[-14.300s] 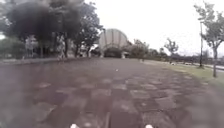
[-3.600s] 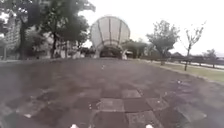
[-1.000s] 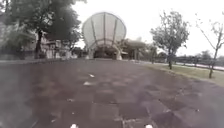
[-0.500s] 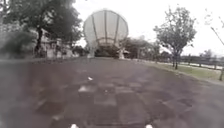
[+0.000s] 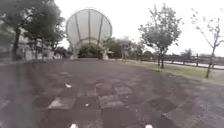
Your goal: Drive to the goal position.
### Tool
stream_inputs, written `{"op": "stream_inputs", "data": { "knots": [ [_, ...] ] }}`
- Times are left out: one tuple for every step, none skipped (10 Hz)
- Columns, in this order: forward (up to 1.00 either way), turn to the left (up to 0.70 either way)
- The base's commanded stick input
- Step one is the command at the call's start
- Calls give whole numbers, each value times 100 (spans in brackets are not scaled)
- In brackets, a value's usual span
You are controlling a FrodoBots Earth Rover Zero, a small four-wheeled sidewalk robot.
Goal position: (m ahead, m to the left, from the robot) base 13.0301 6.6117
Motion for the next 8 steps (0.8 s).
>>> {"op": "stream_inputs", "data": {
  "knots": [
    [98, 0],
    [98, 0],
    [98, 0],
    [98, 0],
    [98, 0],
    [98, 0],
    [98, 0],
    [98, 0]
  ]
}}
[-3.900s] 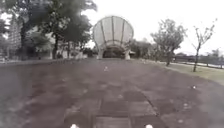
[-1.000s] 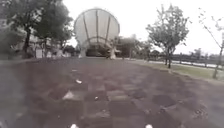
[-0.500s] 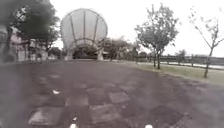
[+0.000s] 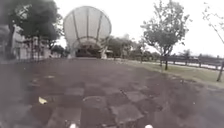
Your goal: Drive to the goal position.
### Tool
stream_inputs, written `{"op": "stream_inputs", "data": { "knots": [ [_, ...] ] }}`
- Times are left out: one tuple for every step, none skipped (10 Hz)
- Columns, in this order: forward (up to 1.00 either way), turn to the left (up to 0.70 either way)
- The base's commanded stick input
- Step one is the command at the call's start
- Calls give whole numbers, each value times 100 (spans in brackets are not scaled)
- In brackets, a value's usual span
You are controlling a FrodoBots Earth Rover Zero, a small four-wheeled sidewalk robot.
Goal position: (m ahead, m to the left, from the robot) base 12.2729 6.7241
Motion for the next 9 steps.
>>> {"op": "stream_inputs", "data": {
  "knots": [
    [98, 0],
    [98, 0],
    [98, 0],
    [98, 0],
    [98, 0],
    [98, 0],
    [98, 0],
    [98, 0],
    [98, 0]
  ]
}}
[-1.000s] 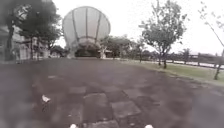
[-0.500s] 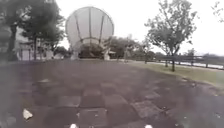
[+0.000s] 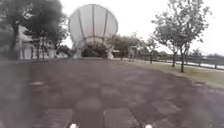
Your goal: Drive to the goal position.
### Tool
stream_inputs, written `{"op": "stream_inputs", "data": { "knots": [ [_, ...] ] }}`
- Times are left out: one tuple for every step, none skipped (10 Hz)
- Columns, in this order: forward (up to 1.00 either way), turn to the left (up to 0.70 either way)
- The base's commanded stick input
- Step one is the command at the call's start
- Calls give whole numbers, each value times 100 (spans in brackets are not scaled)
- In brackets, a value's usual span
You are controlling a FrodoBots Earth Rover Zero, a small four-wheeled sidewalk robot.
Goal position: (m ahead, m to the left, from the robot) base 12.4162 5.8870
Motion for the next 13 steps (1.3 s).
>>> {"op": "stream_inputs", "data": {
  "knots": [
    [98, 0],
    [98, 0],
    [98, 0],
    [98, 0],
    [98, 0],
    [98, 0],
    [98, 0],
    [98, 0],
    [98, 0],
    [98, 0],
    [98, 0],
    [98, 0],
    [98, 0]
  ]
}}
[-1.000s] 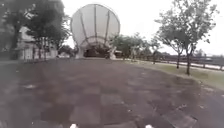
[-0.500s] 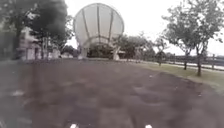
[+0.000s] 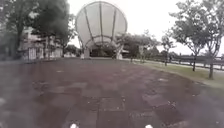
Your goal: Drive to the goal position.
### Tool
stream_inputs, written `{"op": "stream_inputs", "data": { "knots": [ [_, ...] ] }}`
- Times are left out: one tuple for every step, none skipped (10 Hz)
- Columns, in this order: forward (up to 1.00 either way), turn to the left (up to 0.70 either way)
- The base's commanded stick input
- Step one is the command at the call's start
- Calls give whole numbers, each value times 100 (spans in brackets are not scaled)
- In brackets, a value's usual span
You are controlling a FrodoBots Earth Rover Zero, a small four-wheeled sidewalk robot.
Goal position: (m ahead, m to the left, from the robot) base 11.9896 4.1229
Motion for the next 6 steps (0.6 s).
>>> {"op": "stream_inputs", "data": {
  "knots": [
    [98, 0],
    [98, 0],
    [98, 0],
    [98, 0],
    [98, 0],
    [98, 0]
  ]
}}
